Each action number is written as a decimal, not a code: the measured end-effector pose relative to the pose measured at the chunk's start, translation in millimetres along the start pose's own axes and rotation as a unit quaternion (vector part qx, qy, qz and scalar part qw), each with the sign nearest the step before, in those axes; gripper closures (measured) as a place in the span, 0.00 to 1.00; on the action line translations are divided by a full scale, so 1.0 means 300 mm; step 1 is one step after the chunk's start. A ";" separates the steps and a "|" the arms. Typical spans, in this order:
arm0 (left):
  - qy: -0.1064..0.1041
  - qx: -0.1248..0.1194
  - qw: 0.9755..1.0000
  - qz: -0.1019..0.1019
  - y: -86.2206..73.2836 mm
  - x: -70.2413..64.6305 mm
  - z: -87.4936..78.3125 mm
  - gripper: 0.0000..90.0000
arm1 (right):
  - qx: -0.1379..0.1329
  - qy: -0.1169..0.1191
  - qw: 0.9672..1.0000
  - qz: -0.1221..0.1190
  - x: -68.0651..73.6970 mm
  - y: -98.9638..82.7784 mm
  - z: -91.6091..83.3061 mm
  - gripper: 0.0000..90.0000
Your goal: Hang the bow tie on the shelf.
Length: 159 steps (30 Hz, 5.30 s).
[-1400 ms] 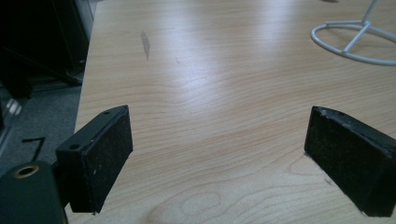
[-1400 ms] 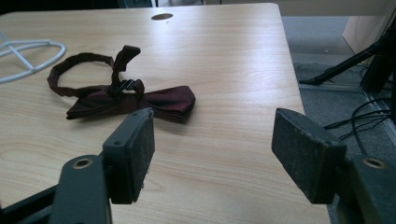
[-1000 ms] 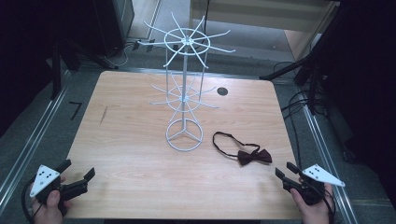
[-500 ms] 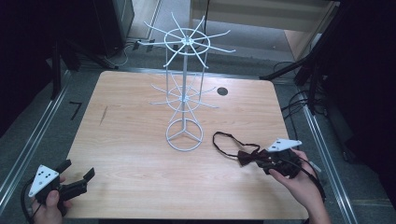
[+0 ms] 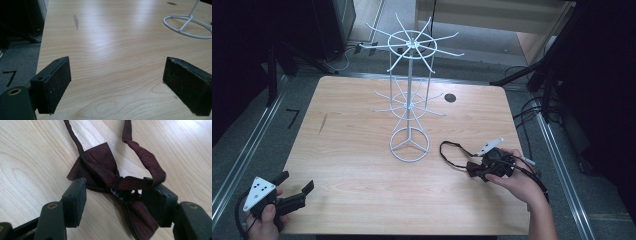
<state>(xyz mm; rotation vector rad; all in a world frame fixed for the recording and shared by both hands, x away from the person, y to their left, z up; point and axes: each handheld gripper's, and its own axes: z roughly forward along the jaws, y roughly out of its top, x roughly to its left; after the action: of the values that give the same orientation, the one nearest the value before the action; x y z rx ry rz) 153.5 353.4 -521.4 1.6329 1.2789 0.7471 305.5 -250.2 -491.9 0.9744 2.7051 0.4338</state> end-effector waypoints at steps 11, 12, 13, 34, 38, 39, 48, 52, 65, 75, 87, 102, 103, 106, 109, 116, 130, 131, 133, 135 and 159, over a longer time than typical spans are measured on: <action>-0.001 0.000 1.000 0.001 0.000 0.000 0.000 0.10 | 0.009 0.032 0.999 0.042 -0.025 -0.022 0.023 0.64; -0.001 0.000 1.000 0.001 0.000 0.000 0.000 0.10 | 0.008 0.034 0.998 0.045 -0.026 -0.026 0.023 0.65; -0.001 0.000 1.000 0.001 0.000 0.000 0.000 0.10 | 0.009 0.036 0.998 0.046 -0.025 -0.030 0.024 0.66; -0.008 0.002 1.000 0.000 0.000 0.001 -0.001 0.10 | -0.004 0.015 0.998 0.069 0.013 -0.030 0.042 0.86; -0.008 0.001 1.000 -0.001 0.000 0.002 -0.001 0.10 | -0.019 0.008 0.998 0.066 0.014 -0.030 0.033 0.86; -0.008 0.001 1.000 -0.001 0.000 0.002 -0.001 0.10 | -0.019 0.008 0.998 0.066 0.014 -0.030 0.033 0.86; -0.008 0.001 1.000 -0.002 -0.001 0.002 -0.001 0.10 | -0.103 -0.019 0.991 0.085 0.010 -0.038 -0.036 0.86; -0.008 0.002 1.000 -0.002 0.000 0.002 -0.001 0.10 | -0.150 -0.042 0.985 0.081 0.013 -0.036 -0.071 0.86; -0.008 0.002 1.000 -0.001 0.000 0.002 -0.001 0.10 | -0.267 -0.084 0.956 0.088 0.057 -0.010 -0.177 0.86; -0.008 0.001 1.000 -0.001 -0.001 0.002 -0.001 0.10 | -0.330 -0.091 0.935 0.088 0.111 0.031 -0.245 0.86; -0.006 0.003 1.000 0.001 0.000 0.000 0.000 0.10 | -0.366 -0.093 0.921 0.094 0.151 0.072 -0.293 0.86; -0.004 0.000 1.000 -0.002 -0.001 0.001 -0.002 0.10 | -0.385 -0.096 0.912 0.100 0.200 0.134 -0.302 0.86; -0.004 0.001 1.000 -0.001 -0.001 0.001 -0.002 0.10 | -0.387 -0.096 0.912 0.101 0.206 0.138 -0.303 0.86; -0.004 0.001 1.000 0.000 0.000 0.000 -0.001 0.10 | -0.389 -0.096 0.911 0.101 0.217 0.152 -0.304 0.86; -0.003 0.001 1.000 0.002 0.000 0.000 -0.001 0.10 | -0.395 -0.093 0.908 0.103 0.224 0.165 -0.305 0.86; -0.003 0.002 1.000 0.002 0.000 -0.001 -0.001 0.10 | -0.400 -0.092 0.907 0.098 0.252 0.196 -0.310 0.86; -0.003 0.002 1.000 0.002 0.000 -0.001 -0.001 0.10 | -0.393 -0.080 0.911 0.093 0.309 0.282 -0.251 0.86; -0.004 0.002 1.000 0.002 0.000 -0.001 -0.001 0.10 | -0.393 -0.080 0.911 0.093 0.309 0.282 -0.251 0.86; -0.004 0.003 1.000 0.002 0.000 -0.002 -0.001 0.10 | -0.391 -0.076 0.913 0.093 0.311 0.294 -0.239 0.86; -0.004 0.003 1.000 0.002 0.000 -0.002 -0.001 0.10 | -0.387 -0.073 0.914 0.094 0.313 0.305 -0.228 0.86; -0.004 0.003 1.000 0.003 0.000 -0.002 -0.001 0.10 | -0.362 -0.065 0.925 0.094 0.315 0.353 -0.079 0.85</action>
<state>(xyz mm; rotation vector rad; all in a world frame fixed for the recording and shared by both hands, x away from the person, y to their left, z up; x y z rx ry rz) 153.1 353.1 -521.4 1.6439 1.2709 0.7405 288.6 -115.8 -443.7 0.9735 2.0496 1.2390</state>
